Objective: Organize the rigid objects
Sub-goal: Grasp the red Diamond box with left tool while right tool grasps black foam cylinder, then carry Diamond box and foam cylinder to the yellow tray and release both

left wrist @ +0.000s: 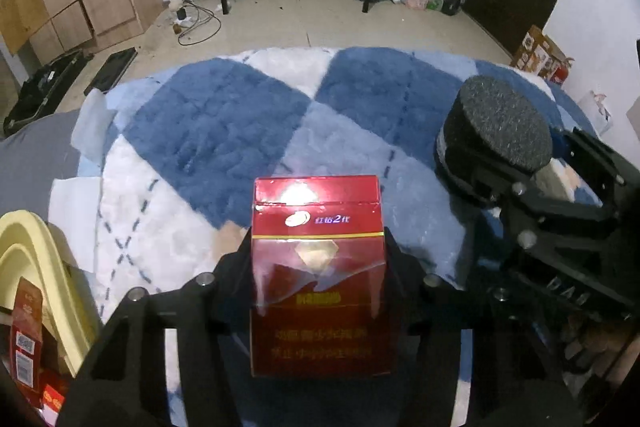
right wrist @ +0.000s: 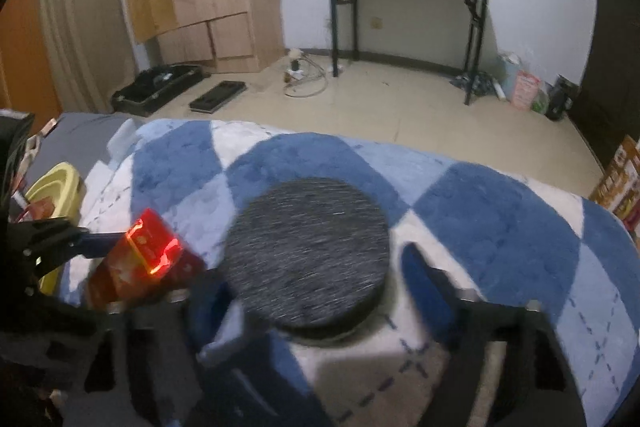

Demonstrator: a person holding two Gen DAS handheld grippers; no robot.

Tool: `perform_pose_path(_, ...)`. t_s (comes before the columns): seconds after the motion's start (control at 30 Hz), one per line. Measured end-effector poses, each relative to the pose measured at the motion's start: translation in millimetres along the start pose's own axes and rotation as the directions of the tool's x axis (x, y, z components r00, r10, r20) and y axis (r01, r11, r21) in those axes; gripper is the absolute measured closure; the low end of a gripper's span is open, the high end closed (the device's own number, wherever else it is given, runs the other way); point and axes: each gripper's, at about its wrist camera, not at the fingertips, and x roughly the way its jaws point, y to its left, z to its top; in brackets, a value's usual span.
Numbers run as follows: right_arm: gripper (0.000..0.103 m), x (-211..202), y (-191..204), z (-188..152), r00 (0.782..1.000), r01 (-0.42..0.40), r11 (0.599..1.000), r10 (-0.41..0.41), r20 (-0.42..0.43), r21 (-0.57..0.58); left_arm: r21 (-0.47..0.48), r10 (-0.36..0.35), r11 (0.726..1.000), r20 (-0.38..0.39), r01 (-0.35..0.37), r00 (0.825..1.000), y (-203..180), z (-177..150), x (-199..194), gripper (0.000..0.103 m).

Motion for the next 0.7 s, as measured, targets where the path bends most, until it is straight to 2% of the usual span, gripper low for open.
perform_pose_path(0.07, 0.035, -0.1, 6.2, -0.7, 1.000, 0.020, 1.000, -0.020, 0.002, -0.021, 0.019, 0.007, 1.000, 0.016, -0.007, 1.000, -0.5, -0.2, -4.7, 0.046)
perform_pose_path(0.17, 0.035, -6.9, 4.5, -2.1, 1.000, 0.009, 1.000, -0.009, -0.001, -0.002, 0.027, 0.006, 1.000, 0.044, -0.007, 0.999, 2.4, 0.6, -22.4, 0.046)
perform_pose_path(0.33, 0.035, -34.3, 8.7, 5.3, 0.999, 0.026, 1.000, -0.026, 0.025, 0.006, -0.005, 0.027, 1.000, 0.099, -0.027, 0.995, 19.4, 11.7, -69.0, 0.046)
perform_pose_path(0.43, 0.035, -56.7, 18.6, 14.0, 0.998, 0.017, 1.000, -0.018, 0.056, 0.010, 0.008, 0.057, 0.998, 0.162, -0.059, 0.985, 30.3, 12.1, -105.7, 0.046)
perform_pose_path(0.53, 0.035, -80.1, 37.3, 21.3, 0.995, -0.005, 1.000, 0.007, 0.102, -0.019, -0.004, 0.085, 0.996, 0.189, -0.086, 0.978, 52.0, 7.4, -137.1, 0.046)
perform_pose_path(0.7, 0.035, -105.8, 82.9, 32.0, 0.990, -0.050, 0.994, 0.062, 0.129, -0.094, -0.024, 0.166, 0.986, 0.181, -0.164, 0.969, 98.3, -10.3, -168.4, 0.046)
